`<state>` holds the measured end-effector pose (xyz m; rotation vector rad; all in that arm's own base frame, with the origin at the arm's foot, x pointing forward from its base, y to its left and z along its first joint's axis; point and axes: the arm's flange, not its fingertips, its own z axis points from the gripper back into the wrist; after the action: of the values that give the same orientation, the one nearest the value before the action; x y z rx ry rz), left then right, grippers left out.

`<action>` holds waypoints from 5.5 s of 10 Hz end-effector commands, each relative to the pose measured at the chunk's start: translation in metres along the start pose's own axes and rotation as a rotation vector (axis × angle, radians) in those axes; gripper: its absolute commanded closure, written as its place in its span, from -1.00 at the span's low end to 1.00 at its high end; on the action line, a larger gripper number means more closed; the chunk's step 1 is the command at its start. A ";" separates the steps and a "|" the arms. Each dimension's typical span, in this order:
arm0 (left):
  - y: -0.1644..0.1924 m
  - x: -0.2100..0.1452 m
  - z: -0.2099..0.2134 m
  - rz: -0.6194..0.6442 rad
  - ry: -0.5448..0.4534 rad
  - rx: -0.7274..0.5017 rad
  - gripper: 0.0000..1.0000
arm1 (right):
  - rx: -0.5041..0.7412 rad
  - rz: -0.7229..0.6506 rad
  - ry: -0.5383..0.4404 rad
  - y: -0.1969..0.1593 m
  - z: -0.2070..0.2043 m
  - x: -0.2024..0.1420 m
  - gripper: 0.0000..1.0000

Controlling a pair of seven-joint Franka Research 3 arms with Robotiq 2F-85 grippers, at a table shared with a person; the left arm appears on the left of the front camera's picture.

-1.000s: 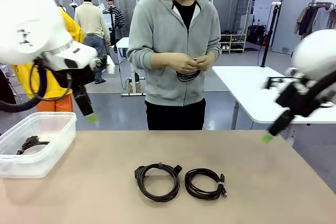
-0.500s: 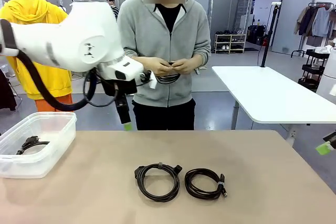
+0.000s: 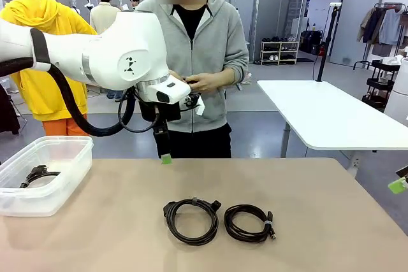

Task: Organize and store the cables.
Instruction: Place the Power Cable into the Organizing box.

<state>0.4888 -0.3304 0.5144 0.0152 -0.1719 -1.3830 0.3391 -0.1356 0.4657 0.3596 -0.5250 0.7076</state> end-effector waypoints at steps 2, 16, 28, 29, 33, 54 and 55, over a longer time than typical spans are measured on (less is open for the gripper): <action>0.000 0.000 0.000 0.000 0.000 0.000 -1.00 | 0.006 -0.005 0.001 -0.002 -0.001 0.005 -1.00; 0.004 0.082 -0.178 -0.161 0.050 -0.102 -1.00 | 0.006 -0.005 0.001 -0.002 -0.001 0.005 -1.00; 0.009 0.074 -0.196 -0.144 0.130 -0.155 1.00 | 0.006 -0.005 0.001 -0.002 -0.001 0.005 -1.00; 0.008 0.074 -0.195 -0.147 0.131 -0.155 1.00 | 0.006 -0.005 0.001 -0.002 -0.001 0.005 -1.00; 0.001 0.074 -0.121 -0.200 0.099 -0.091 1.00 | 0.006 -0.005 0.001 -0.002 -0.001 0.005 -1.00; 0.133 -0.361 0.031 0.307 -0.025 0.158 0.64 | 0.006 -0.005 0.001 -0.002 -0.001 0.005 -1.00; 0.147 -0.388 0.028 0.369 -0.049 0.140 0.64 | 0.006 -0.005 0.001 -0.002 -0.001 0.005 -1.00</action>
<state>0.5461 0.0704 0.5133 0.1069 -0.2666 -1.0179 0.3423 -0.1350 0.4658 0.3566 -0.5177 0.7103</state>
